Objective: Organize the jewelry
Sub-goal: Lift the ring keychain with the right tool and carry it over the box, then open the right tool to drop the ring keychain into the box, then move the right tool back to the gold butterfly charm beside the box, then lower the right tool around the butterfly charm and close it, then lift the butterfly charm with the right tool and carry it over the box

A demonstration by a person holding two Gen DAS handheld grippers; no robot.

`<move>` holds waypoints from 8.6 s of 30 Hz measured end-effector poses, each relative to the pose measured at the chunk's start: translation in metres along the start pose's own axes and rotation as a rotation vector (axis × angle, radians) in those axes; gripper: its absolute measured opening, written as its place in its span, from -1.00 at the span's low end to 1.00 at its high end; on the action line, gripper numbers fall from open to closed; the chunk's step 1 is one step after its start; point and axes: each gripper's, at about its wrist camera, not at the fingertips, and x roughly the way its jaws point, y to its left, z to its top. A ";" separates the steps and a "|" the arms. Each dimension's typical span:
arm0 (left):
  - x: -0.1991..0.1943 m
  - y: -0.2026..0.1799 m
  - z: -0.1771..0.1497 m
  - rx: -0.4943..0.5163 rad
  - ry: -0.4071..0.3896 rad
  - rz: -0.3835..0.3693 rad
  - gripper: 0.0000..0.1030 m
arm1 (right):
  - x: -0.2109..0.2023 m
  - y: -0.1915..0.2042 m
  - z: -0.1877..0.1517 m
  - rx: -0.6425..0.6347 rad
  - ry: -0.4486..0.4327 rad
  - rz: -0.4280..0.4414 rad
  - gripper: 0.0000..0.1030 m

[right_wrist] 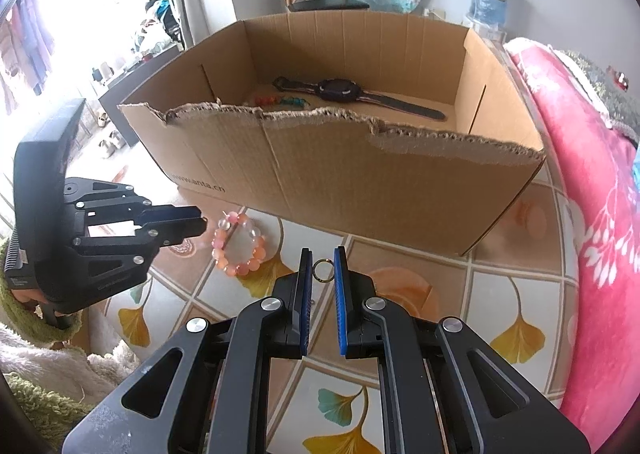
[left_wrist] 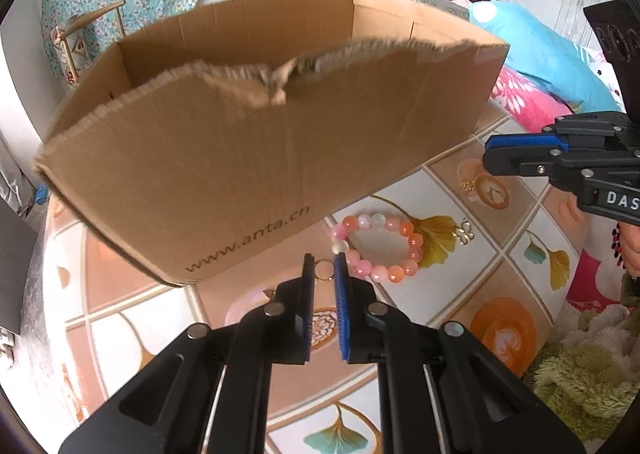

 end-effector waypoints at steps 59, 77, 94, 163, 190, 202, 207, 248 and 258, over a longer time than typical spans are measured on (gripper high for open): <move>-0.029 0.063 0.124 -0.271 -0.184 -0.041 -0.81 | -0.015 -0.076 0.127 0.156 -0.133 0.062 -0.31; -0.113 0.058 0.043 -0.214 -0.237 0.017 -0.42 | -0.069 -0.044 0.065 0.065 -0.199 0.187 -0.03; -0.033 0.036 -0.028 -0.277 0.007 0.020 -0.35 | 0.026 -0.003 -0.016 0.115 0.187 0.165 -0.35; 0.009 0.012 -0.017 -0.117 0.030 0.135 -0.77 | 0.053 0.024 -0.017 0.060 0.160 0.023 -0.53; 0.009 0.012 -0.017 -0.115 0.030 0.137 -0.77 | 0.046 0.041 -0.022 -0.011 0.123 -0.018 -0.89; 0.009 0.012 -0.017 -0.116 0.030 0.138 -0.77 | 0.056 0.043 -0.012 -0.026 0.120 -0.056 -0.39; 0.009 0.012 -0.016 -0.115 0.030 0.135 -0.77 | 0.059 0.042 -0.012 -0.010 0.113 -0.064 -0.54; -0.017 0.010 -0.025 -0.109 -0.011 0.134 -0.78 | 0.004 0.033 -0.009 -0.007 0.013 -0.060 -0.73; -0.001 0.015 -0.019 -0.134 0.026 0.095 -0.78 | 0.000 0.035 -0.021 -0.009 -0.001 -0.043 -0.73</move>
